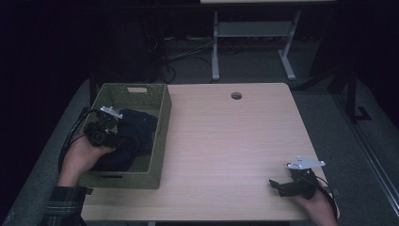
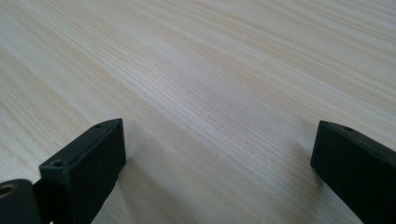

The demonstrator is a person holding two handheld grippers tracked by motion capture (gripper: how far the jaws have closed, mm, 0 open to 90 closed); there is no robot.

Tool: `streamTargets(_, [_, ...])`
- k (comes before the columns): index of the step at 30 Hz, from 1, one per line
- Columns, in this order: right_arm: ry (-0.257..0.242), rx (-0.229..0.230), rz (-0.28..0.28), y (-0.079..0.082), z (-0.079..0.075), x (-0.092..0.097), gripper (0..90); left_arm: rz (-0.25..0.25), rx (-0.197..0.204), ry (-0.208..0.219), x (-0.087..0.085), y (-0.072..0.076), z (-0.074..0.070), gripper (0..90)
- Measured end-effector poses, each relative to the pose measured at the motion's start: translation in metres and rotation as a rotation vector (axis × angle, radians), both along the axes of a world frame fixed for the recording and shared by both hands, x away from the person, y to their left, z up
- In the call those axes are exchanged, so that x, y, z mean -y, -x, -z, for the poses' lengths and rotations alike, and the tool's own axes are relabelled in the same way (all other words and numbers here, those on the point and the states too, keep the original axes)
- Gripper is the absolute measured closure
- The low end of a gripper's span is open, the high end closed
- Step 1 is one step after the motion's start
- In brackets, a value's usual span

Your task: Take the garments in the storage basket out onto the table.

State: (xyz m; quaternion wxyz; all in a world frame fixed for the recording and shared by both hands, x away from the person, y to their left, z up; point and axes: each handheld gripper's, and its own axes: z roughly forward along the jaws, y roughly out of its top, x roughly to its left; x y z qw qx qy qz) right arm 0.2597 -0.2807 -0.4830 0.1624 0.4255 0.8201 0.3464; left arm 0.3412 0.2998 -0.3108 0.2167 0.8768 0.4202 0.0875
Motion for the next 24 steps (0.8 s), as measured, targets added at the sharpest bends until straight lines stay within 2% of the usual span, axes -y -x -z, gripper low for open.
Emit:
streamTargets(8, [0.0, 0.001, 0.002, 0.0, 0.0, 0.0, 2.9, 0.003, 0.038, 0.034, -0.006, 0.004, -0.02, 66.1])
streamTargets(24, [-0.001, -0.002, 0.006, 0.0, 0.0, 0.0, 2.9, 0.033, 0.102, 0.069, 0.004, 0.004, -0.056, 66.1])
